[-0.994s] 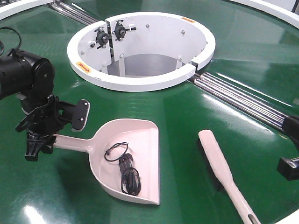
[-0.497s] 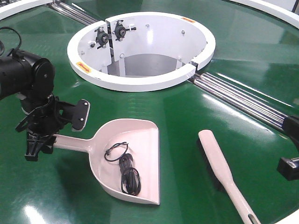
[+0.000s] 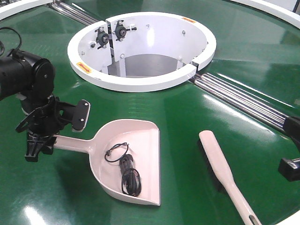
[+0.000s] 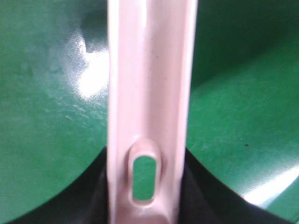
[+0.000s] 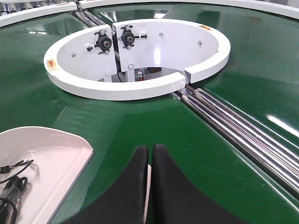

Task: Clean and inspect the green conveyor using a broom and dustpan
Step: 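Open the left gripper off the dustpan handle and withdraw it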

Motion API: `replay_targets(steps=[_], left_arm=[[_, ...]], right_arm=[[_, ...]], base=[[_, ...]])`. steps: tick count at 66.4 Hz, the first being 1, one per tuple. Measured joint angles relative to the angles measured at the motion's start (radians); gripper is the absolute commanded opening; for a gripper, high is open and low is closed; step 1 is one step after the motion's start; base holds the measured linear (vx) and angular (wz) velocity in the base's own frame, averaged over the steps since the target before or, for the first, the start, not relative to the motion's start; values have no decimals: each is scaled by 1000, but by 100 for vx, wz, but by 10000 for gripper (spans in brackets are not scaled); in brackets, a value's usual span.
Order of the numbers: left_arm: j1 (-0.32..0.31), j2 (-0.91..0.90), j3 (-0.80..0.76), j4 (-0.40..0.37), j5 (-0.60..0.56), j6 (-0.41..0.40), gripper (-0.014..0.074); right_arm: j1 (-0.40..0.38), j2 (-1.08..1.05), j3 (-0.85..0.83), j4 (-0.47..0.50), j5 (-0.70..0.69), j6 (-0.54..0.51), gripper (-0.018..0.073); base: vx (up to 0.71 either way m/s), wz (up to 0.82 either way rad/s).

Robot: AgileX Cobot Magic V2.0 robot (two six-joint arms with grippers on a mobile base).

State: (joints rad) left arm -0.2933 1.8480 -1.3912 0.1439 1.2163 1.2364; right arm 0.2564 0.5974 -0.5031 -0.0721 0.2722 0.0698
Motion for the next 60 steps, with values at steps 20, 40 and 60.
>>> replay_targets(steps=[20, 40, 60], left_arm=[[-3, 0, 0, -9, 0, 0, 411], [-6, 0, 0, -12, 0, -93, 587], [-6, -130, 0, 6, -30, -316, 587]], right_arm=[[0, 0, 0, 0, 0, 0, -10], [0, 0, 0, 0, 0, 0, -10], [0, 0, 0, 0, -2, 0, -10]], base=[[0, 0], [0, 0], [0, 0]])
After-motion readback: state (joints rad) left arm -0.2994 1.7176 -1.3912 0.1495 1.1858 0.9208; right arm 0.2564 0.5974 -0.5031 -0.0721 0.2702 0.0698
